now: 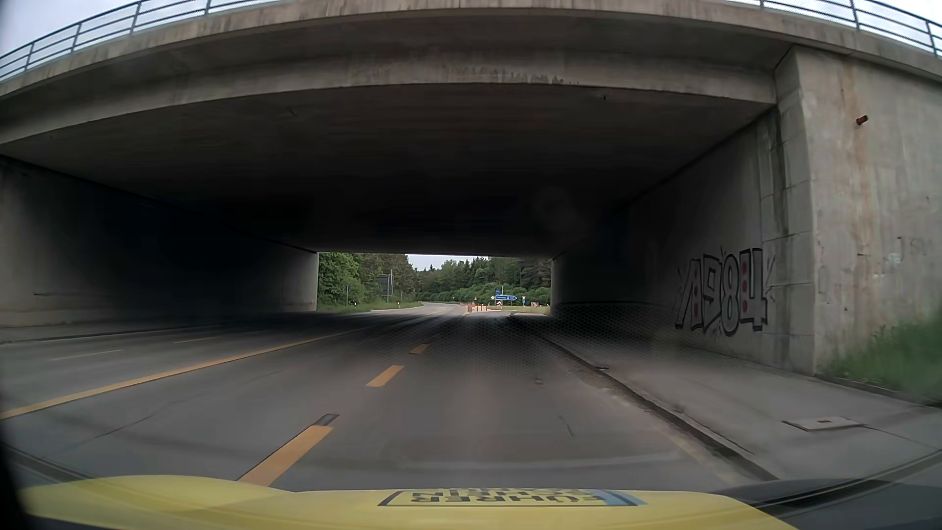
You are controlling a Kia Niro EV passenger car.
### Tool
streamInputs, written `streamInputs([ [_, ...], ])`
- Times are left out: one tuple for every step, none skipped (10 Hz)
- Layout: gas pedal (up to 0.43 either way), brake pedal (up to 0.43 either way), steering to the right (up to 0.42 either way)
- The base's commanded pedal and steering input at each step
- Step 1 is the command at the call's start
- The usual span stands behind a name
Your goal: Follow the waypoints while adhering to traffic rules and regulations
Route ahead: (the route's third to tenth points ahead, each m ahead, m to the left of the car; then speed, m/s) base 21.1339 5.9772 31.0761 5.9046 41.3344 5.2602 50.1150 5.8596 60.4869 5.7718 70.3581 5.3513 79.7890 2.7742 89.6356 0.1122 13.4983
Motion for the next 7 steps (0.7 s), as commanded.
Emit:
streamInputs([
  [0.098,0.0,0.001],
  [0.079,0.0,0.001],
  [0.079,0.0,0.001],
  [0.079,0.0,0.001],
  [0.067,0.0,0.001],
  [0.067,0.0,0.001],
  [0.067,0.0,0.001],
])
